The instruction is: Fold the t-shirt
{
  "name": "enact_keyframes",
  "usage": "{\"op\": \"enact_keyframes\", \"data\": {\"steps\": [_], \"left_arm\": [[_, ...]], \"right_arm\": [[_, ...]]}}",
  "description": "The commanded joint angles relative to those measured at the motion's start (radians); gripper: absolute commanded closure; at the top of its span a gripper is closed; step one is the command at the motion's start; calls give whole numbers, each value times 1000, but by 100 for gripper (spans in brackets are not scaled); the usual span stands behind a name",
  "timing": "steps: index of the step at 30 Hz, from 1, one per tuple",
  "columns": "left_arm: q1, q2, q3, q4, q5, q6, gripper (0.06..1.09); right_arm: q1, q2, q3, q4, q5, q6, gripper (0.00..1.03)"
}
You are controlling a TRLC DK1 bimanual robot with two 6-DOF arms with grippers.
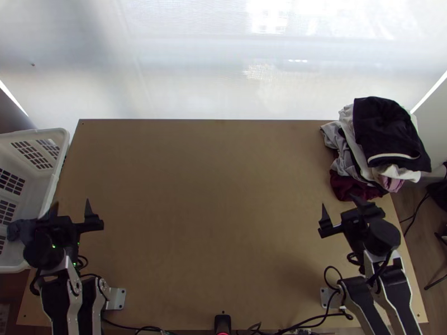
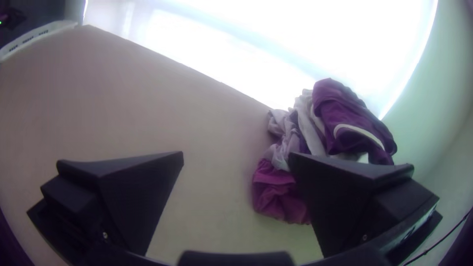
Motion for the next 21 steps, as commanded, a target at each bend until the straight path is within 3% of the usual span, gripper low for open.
{"op": "enact_keyframes", "data": {"steps": [1, 8, 12, 21], "left_arm": [[400, 309, 236, -36, 100, -21, 11], [520, 665, 583, -223, 126, 83, 12], [547, 865, 839, -410, 128, 138, 12], [672, 1211, 1158, -614, 128, 232, 12]], "right_arm": [[95, 263, 284, -157, 56, 174, 4], [293, 436, 523, -424, 94, 352, 5], [382, 583, 698, -533, 94, 427, 5], [497, 806, 1050, -629, 103, 413, 4]]}}
